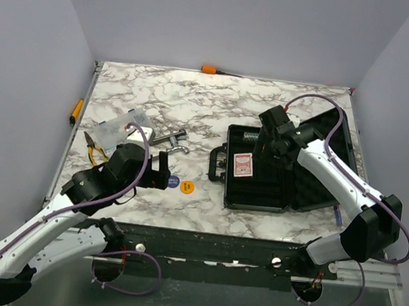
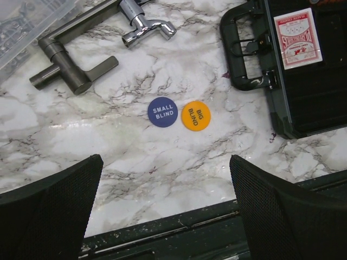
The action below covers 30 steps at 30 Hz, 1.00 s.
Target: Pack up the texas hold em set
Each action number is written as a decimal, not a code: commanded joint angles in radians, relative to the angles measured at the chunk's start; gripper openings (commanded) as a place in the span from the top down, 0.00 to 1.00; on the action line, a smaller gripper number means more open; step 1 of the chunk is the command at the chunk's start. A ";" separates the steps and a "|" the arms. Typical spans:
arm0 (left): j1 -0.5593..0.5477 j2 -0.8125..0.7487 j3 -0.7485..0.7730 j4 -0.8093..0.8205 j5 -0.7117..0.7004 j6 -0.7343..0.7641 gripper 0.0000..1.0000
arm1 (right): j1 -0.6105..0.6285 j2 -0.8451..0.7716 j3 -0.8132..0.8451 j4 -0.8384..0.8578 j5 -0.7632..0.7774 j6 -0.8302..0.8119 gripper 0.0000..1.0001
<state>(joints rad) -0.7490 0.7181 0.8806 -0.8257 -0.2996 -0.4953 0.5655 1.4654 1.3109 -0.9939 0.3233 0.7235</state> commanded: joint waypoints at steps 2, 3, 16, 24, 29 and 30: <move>0.006 -0.142 -0.089 -0.034 -0.101 0.023 0.01 | -0.034 0.051 -0.036 0.057 -0.018 -0.035 0.27; 0.005 -0.174 -0.103 -0.027 -0.113 0.015 0.01 | -0.041 0.059 -0.043 0.065 -0.024 -0.036 0.29; 0.007 -0.322 -0.149 -0.022 -0.169 -0.022 0.01 | -0.110 0.109 -0.149 0.172 -0.112 -0.061 0.57; 0.005 -0.333 -0.163 -0.027 -0.176 -0.064 0.01 | -0.122 0.169 -0.150 0.194 -0.122 -0.081 0.85; 0.006 -0.324 -0.167 -0.025 -0.174 -0.074 0.01 | -0.123 0.209 -0.152 0.193 -0.110 -0.092 0.99; 0.006 -0.323 -0.167 -0.026 -0.174 -0.074 0.01 | -0.123 0.215 -0.154 0.195 -0.110 -0.093 0.99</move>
<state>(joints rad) -0.7471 0.3965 0.7261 -0.8482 -0.4461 -0.5522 0.4496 1.6459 1.1713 -0.8169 0.2161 0.6487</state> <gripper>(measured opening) 0.986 0.015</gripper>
